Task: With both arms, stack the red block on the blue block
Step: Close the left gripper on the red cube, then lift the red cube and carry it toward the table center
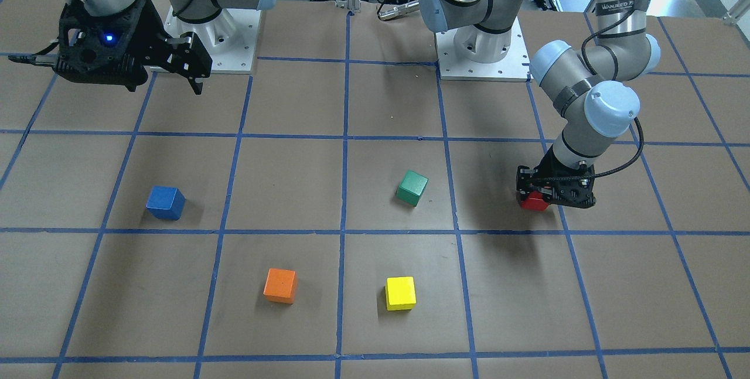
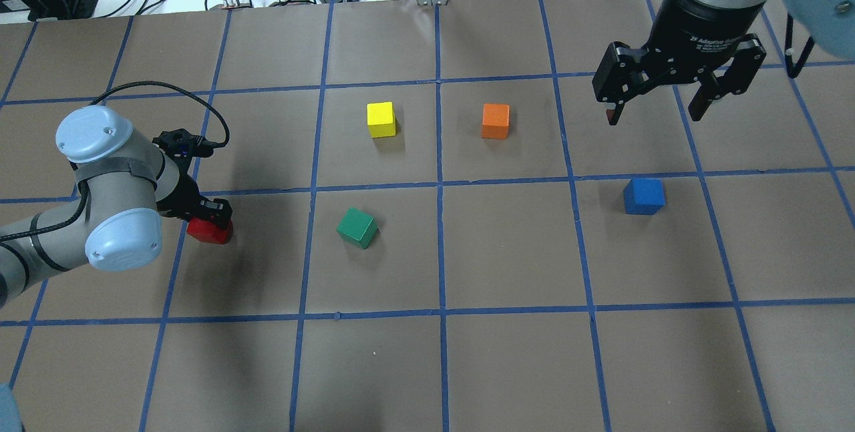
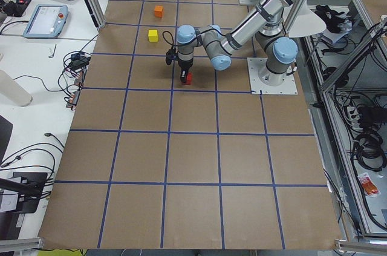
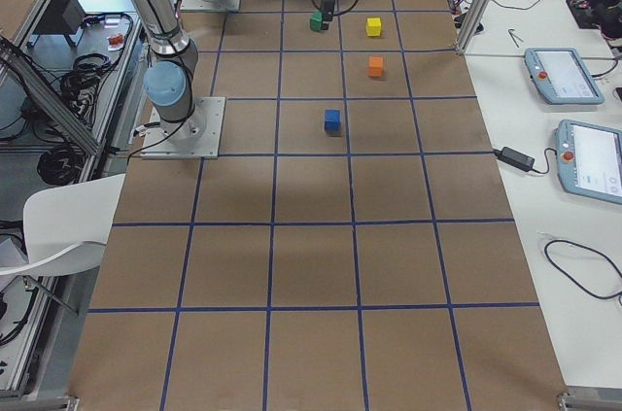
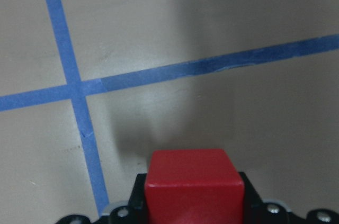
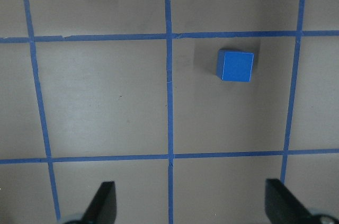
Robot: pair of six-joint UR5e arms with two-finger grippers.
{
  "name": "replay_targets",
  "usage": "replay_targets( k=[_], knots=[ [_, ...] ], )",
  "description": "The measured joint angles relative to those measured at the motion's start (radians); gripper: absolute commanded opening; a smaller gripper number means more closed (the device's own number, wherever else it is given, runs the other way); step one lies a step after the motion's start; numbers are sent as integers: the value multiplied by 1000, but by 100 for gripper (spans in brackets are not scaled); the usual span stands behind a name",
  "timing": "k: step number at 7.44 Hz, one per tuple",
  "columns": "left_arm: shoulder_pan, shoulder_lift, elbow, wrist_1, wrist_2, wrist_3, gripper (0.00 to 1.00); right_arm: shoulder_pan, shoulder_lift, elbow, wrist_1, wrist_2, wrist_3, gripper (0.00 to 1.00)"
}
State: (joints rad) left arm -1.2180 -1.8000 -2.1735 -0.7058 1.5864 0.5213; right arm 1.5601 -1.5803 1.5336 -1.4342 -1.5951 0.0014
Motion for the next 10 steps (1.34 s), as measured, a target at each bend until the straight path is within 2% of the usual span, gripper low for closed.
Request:
replay_targets(
  k=[3,5,7,10],
  knots=[
    [-16,26,18,-11,-2,-29,1,0,1,0,0,-1,0,100],
    [-45,53,63,-80,-6,-89,1,-1,1,-1,-1,4,0,100],
    [-123,61,134,-159,-5,-250,1,-2,2,-1,-4,8,0,100],
    [-308,19,322,-321,-20,-560,1,-4,2,-1,-7,11,0,100]
  ],
)
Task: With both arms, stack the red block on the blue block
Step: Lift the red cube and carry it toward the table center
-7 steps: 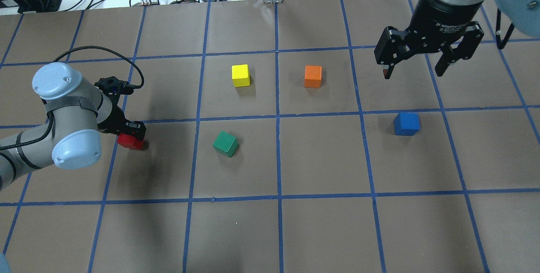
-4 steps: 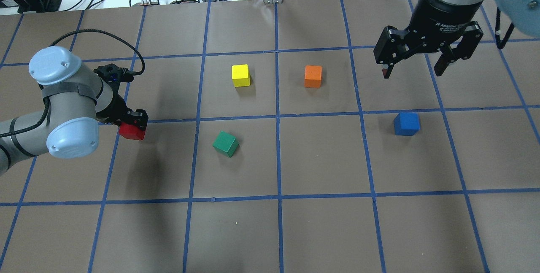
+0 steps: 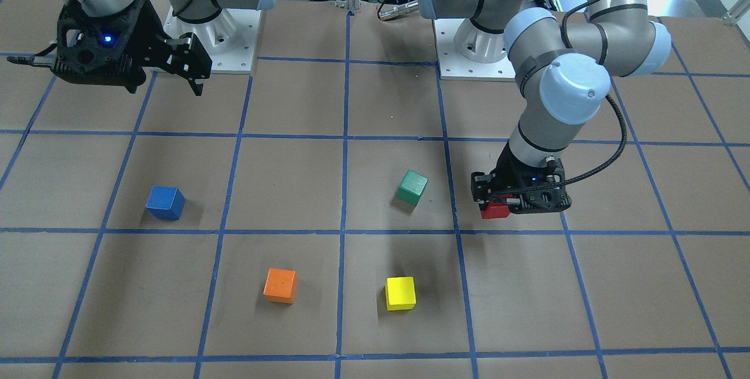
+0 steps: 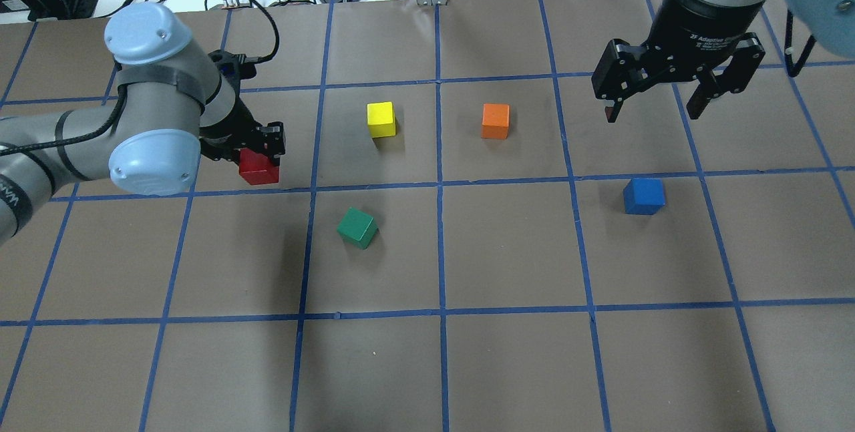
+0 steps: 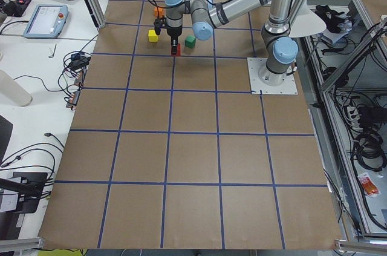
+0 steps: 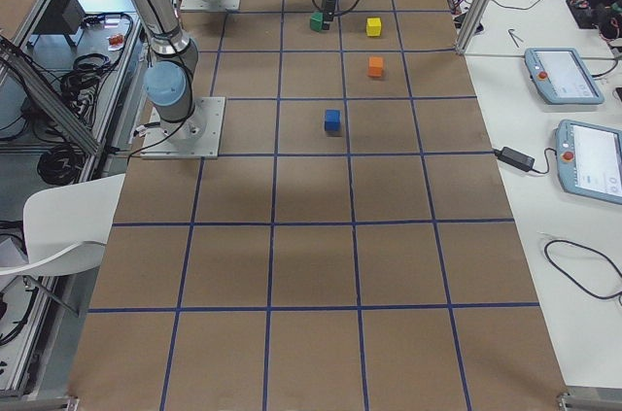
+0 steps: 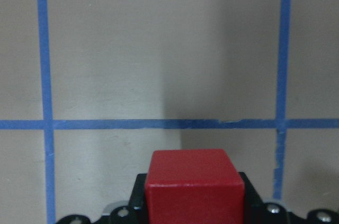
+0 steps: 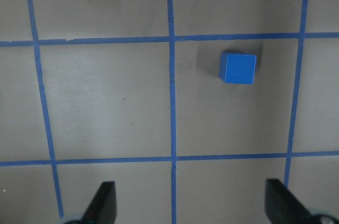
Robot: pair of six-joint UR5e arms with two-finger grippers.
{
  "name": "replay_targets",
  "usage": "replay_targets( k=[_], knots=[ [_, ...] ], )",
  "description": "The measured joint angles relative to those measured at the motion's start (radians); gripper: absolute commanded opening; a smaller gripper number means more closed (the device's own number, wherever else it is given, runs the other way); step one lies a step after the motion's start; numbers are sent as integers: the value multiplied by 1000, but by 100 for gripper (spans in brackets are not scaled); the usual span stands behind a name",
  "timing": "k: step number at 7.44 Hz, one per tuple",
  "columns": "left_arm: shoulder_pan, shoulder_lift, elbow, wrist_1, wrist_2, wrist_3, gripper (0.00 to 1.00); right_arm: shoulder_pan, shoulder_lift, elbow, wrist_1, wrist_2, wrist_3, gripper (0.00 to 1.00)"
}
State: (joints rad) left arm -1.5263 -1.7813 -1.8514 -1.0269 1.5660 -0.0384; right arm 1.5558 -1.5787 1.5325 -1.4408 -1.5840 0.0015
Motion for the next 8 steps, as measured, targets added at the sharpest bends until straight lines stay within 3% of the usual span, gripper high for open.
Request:
replay_targets(
  k=[4,8],
  knots=[
    [-278,-159,182,-25,-54,-313,1,-3,3,0,-4,-3,-1,100],
    [-395,-288,221,68,-63,-402,0,-5,4,0,-3,-4,-2,100]
  ],
)
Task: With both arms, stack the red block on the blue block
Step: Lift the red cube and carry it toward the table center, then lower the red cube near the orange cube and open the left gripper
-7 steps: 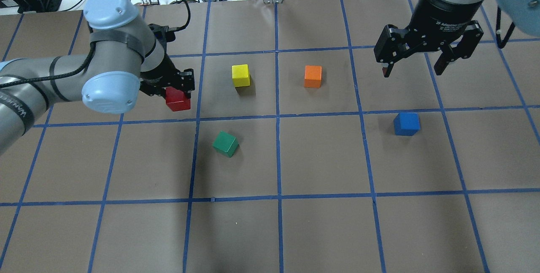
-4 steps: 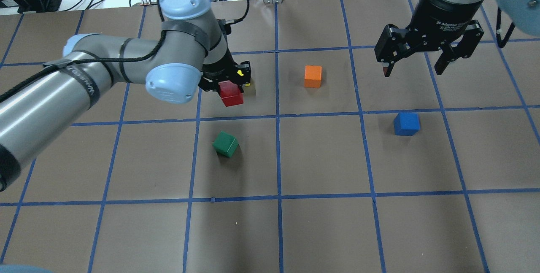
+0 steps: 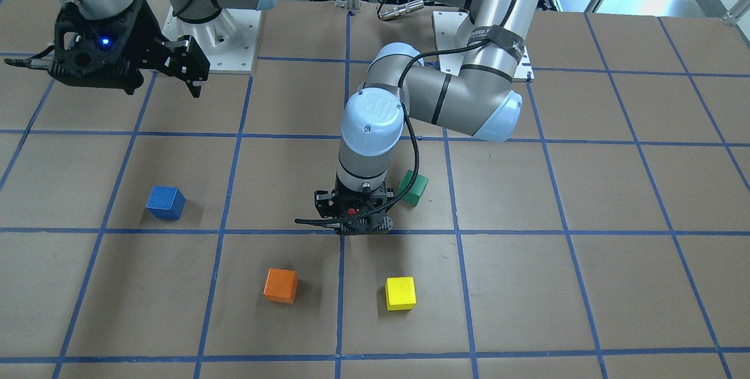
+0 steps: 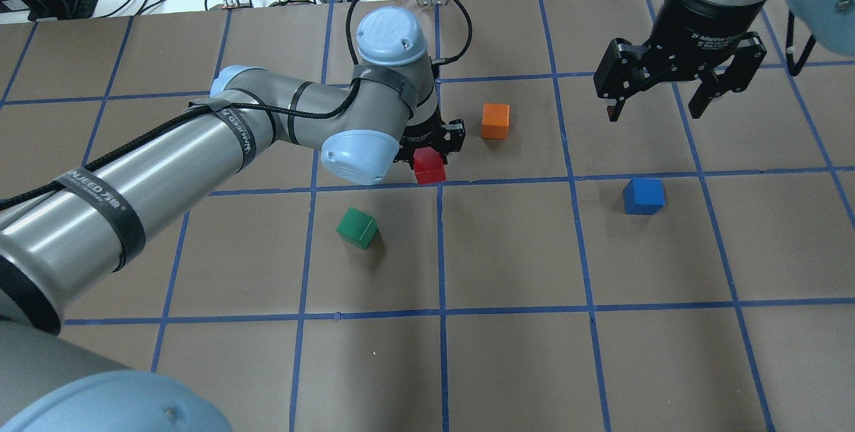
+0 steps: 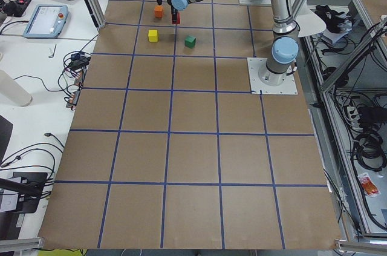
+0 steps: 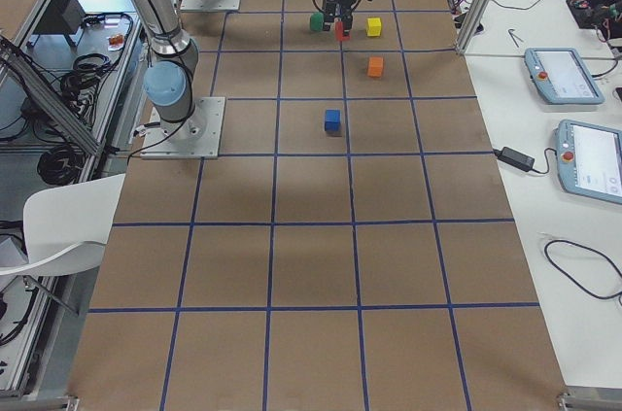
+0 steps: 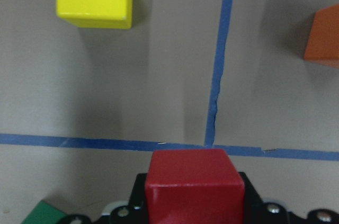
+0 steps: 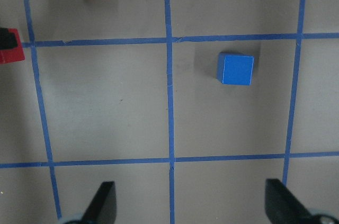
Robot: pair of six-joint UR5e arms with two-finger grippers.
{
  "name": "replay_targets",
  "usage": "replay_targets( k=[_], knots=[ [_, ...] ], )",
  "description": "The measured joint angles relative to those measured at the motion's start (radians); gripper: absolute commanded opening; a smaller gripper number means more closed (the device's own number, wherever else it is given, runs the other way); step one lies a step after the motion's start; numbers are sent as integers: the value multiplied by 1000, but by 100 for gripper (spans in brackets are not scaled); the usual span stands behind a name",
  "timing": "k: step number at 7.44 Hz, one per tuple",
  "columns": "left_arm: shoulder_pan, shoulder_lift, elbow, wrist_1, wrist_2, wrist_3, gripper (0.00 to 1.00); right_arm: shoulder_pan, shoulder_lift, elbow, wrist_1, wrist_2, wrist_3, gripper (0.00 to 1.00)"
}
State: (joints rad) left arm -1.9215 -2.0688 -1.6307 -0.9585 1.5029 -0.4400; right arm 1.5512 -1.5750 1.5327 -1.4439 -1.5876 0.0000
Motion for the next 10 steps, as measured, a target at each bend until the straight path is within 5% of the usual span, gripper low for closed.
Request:
replay_targets(
  k=[2,4,10],
  knots=[
    [-14,-47,4,20,2,0,11,0,0,1,1,-3,0,100],
    [-22,-81,9,55,4,-4,100,0,0,1,1,0,2,100],
    [1,-38,-2,74,4,4,100,1,2,-1,-10,8,8,100]
  ],
)
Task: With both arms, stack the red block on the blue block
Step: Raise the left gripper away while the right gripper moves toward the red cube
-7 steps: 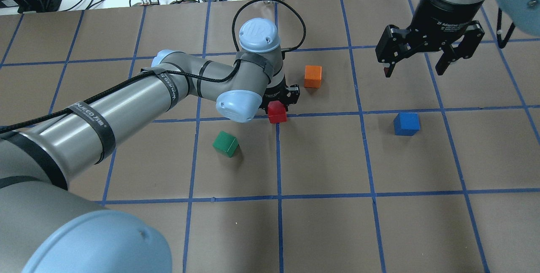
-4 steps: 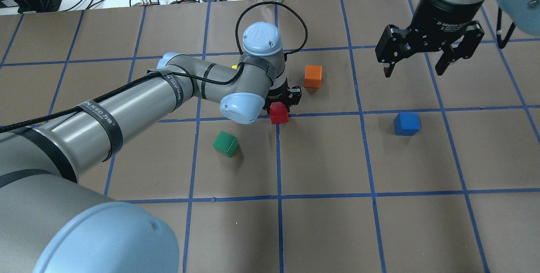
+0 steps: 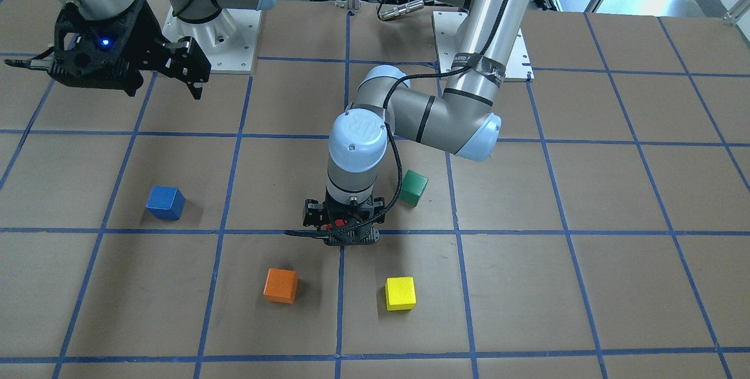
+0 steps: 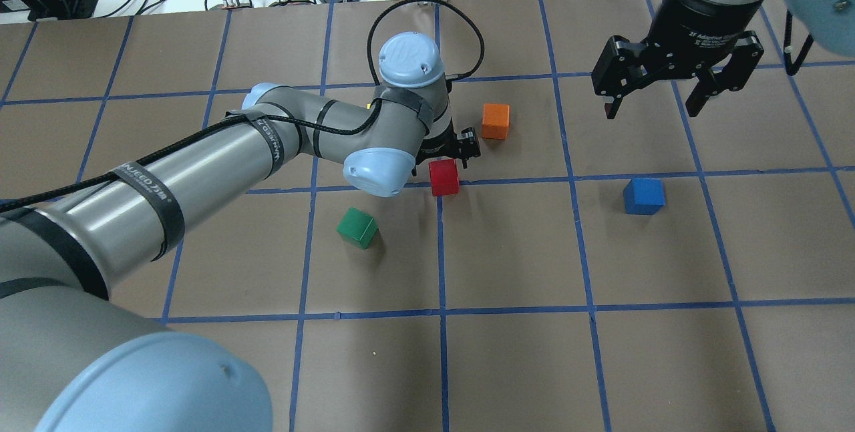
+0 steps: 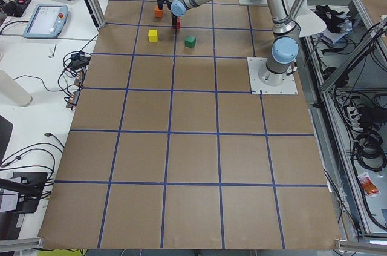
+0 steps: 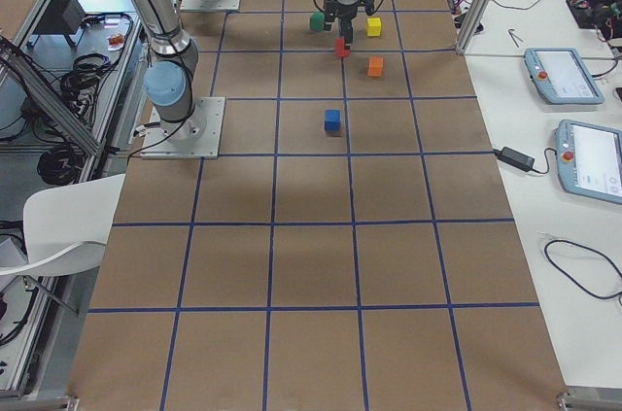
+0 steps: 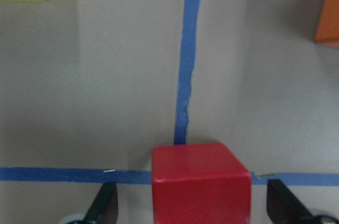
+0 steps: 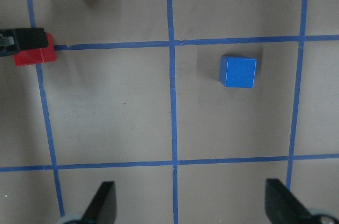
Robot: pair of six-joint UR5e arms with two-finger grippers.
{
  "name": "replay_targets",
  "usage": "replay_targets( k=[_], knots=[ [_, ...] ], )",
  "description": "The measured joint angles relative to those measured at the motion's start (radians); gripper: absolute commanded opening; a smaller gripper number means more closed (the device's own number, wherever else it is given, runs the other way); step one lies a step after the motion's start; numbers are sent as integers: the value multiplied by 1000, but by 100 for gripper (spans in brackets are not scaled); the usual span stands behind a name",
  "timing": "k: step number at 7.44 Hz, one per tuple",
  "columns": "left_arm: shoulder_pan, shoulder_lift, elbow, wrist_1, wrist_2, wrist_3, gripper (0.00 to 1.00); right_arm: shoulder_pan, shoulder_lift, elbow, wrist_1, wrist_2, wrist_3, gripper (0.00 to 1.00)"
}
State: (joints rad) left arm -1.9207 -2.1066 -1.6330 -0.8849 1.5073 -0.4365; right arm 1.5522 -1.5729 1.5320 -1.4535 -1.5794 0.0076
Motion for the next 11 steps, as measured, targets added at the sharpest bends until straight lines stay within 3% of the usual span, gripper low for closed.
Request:
replay_targets(
  k=[3,7,9,11],
  knots=[
    [143,155,-4,-139,47,202,100,3,18,8,-25,0,7,100],
    [324,407,8,-357,95,394,100,99,152,3,-191,26,25,100],
    [352,471,64,-481,81,402,100,182,243,2,-311,29,97,100],
    [366,469,162,-613,75,404,100,263,325,-7,-407,30,195,100]
  ],
)
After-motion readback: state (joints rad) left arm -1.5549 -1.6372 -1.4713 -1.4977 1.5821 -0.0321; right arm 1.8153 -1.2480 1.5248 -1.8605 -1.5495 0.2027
